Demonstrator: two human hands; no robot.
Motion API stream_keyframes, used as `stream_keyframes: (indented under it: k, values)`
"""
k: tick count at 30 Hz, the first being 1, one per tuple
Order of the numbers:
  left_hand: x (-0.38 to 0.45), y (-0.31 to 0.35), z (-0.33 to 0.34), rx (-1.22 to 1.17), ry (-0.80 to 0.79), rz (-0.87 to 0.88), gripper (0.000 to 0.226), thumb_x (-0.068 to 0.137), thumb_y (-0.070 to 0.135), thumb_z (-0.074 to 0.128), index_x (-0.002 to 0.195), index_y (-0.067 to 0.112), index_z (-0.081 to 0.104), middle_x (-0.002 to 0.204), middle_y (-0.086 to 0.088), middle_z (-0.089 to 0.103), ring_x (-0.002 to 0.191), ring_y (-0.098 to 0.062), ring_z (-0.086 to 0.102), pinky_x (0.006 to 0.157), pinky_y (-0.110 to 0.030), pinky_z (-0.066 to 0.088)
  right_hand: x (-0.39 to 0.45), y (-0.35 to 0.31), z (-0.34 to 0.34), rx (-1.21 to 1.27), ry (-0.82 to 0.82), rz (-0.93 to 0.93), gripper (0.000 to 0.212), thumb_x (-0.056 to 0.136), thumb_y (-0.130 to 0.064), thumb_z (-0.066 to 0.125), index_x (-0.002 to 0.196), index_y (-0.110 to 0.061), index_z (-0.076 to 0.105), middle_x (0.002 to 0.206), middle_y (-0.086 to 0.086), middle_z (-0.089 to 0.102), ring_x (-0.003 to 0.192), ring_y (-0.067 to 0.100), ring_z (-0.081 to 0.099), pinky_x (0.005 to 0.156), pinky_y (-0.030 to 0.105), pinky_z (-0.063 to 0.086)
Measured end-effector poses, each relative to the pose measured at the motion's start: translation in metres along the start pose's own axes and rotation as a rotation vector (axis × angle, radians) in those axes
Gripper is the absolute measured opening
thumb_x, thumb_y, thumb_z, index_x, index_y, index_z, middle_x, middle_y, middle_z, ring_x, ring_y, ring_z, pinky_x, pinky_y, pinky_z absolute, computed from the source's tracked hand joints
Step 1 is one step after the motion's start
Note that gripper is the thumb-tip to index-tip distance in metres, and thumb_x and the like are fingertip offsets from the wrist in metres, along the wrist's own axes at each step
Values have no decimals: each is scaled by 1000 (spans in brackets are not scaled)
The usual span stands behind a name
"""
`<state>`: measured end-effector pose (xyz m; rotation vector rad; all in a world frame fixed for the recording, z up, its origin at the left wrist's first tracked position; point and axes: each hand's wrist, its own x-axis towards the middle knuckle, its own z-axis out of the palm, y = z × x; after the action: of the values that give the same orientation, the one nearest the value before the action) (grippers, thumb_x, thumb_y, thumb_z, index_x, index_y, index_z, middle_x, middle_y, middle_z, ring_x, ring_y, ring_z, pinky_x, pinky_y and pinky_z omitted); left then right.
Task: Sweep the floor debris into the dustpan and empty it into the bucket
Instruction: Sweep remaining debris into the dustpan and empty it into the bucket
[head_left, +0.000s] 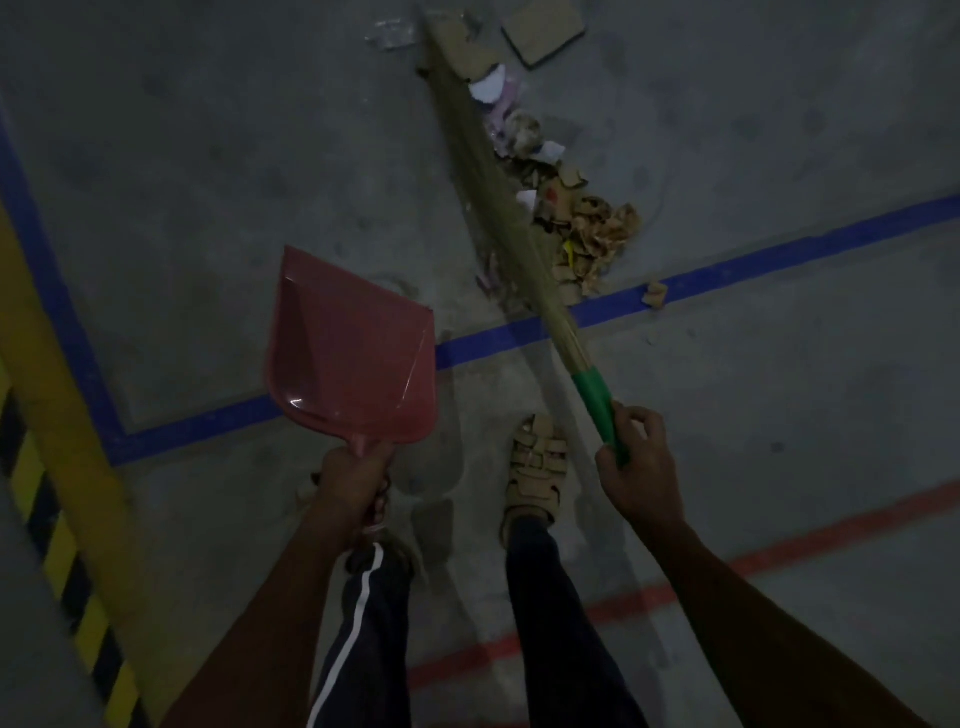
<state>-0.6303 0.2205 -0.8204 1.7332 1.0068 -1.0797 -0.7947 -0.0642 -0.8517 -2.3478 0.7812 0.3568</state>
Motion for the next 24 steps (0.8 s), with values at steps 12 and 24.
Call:
stream_keyframes:
  k: [12, 24]
  values:
    - [30, 30, 86, 394, -245, -147, 30, 88, 13, 57, 61, 14, 46, 49, -2, 33, 36, -13, 24, 43, -15, 19, 58, 86, -15, -124, 287, 177, 66, 84, -3, 66, 145, -3, 42, 134, 18, 41, 67, 33, 55, 56, 27, 35]
    - [113, 11, 113, 449, -319, -259, 32, 86, 13, 54, 55, 14, 43, 47, -3, 30, 33, -13, 23, 40, -13, 21, 131, 145, 39, -196, 133, 418, 84, 78, -2, 65, 151, -9, 23, 150, 7, 19, 93, 37, 58, 65, 40, 51]
